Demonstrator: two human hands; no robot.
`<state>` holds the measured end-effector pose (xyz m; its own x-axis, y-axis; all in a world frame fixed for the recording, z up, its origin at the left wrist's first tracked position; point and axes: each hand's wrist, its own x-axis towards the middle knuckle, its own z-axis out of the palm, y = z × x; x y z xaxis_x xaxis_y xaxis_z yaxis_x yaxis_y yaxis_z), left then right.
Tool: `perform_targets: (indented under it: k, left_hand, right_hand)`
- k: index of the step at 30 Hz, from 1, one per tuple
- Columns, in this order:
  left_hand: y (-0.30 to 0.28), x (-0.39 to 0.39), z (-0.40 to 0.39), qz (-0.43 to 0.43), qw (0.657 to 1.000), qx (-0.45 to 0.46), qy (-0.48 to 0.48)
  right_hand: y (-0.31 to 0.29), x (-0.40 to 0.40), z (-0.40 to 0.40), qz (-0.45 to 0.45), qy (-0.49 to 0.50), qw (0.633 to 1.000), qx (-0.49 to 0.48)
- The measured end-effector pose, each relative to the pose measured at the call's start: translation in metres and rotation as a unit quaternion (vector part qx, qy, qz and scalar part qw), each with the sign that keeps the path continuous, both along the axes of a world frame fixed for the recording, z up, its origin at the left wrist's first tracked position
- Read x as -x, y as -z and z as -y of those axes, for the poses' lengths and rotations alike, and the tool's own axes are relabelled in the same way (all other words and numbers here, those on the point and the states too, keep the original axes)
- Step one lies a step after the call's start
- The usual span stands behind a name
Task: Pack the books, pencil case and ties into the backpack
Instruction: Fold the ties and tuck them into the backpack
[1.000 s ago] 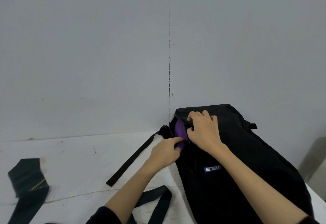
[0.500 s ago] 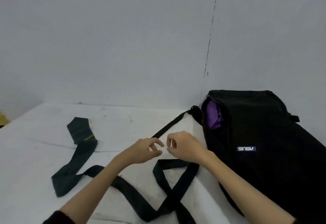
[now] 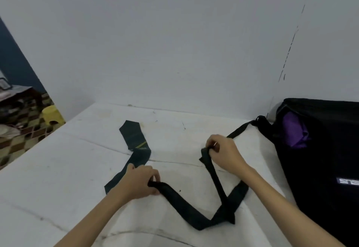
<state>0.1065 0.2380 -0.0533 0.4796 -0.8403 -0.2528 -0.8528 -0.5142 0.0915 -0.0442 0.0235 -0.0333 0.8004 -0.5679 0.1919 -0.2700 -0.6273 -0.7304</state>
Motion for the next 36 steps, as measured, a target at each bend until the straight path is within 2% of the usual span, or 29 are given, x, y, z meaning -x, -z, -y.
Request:
perform_targets:
  k: [3, 5, 7, 9, 11, 14, 16, 18, 20, 22, 24, 26, 28, 30, 33, 36]
  left_hand:
    - [-0.017, -0.024, -0.003, -0.069, 0.993, 0.093, -0.022]
    - [-0.034, -0.041, -0.001, -0.149, 0.970, 0.180, -0.060]
    - [-0.061, -0.052, 0.004, -0.216, 0.947, 0.226, -0.072]
    - [-0.091, -0.056, 0.012, -0.300, 0.916, 0.260, -0.064]
    - [-0.122, -0.060, 0.018, -0.335, 0.897, 0.286, -0.047]
    - [-0.164, -0.071, 0.022, -0.361, 0.876, 0.318, -0.018]
    - [-0.185, -0.082, 0.023, -0.366, 0.869, 0.332, 0.001]
    - [-0.201, -0.094, 0.022, -0.352, 0.884, 0.307, 0.028]
    - [-0.216, -0.105, 0.021, -0.336, 0.905, 0.257, 0.050]
    - [-0.230, -0.115, 0.021, -0.333, 0.911, 0.234, 0.066]
    - [-0.241, -0.122, 0.026, -0.308, 0.917, 0.244, 0.071]
    - [-0.248, -0.129, 0.034, -0.242, 0.930, 0.270, 0.055]
    - [-0.252, -0.137, 0.041, -0.199, 0.930, 0.308, 0.029]
    - [-0.260, -0.142, 0.042, -0.264, 0.902, 0.340, 0.033]
    - [-0.288, -0.142, 0.037, -0.430, 0.820, 0.369, 0.086]
    - [-0.330, -0.131, 0.036, -0.478, 0.756, 0.425, 0.141]
  right_hand:
    - [-0.018, -0.026, 0.002, 0.059, 0.076, 0.993, -0.063]
    - [-0.031, -0.037, -0.003, 0.052, 0.070, 0.995, -0.056]
    - [-0.047, -0.048, -0.015, 0.031, 0.022, 0.999, -0.022]
    - [-0.069, -0.059, -0.034, -0.029, -0.057, 0.998, -0.009]
    - [-0.089, -0.071, -0.050, -0.081, -0.130, 0.988, -0.038]
    - [-0.114, -0.090, -0.058, -0.048, -0.143, 0.986, -0.068]
    - [-0.134, -0.098, -0.054, 0.021, -0.087, 0.993, -0.077]
    - [-0.158, -0.105, -0.050, 0.070, -0.027, 0.997, -0.035]
    - [-0.185, -0.112, -0.048, 0.072, 0.005, 0.997, 0.029]
    - [-0.209, -0.119, -0.049, 0.082, 0.020, 0.993, 0.081]
    - [-0.231, -0.125, -0.050, 0.120, 0.038, 0.986, 0.106]
    - [-0.250, -0.130, -0.052, 0.167, 0.063, 0.977, 0.118]
    - [-0.268, -0.133, -0.051, 0.210, 0.091, 0.966, 0.119]
    - [-0.284, -0.134, -0.047, 0.240, 0.110, 0.958, 0.109]
    - [-0.305, -0.134, -0.033, 0.260, 0.140, 0.950, 0.099]
    - [-0.318, -0.134, -0.019, 0.249, 0.162, 0.946, 0.129]
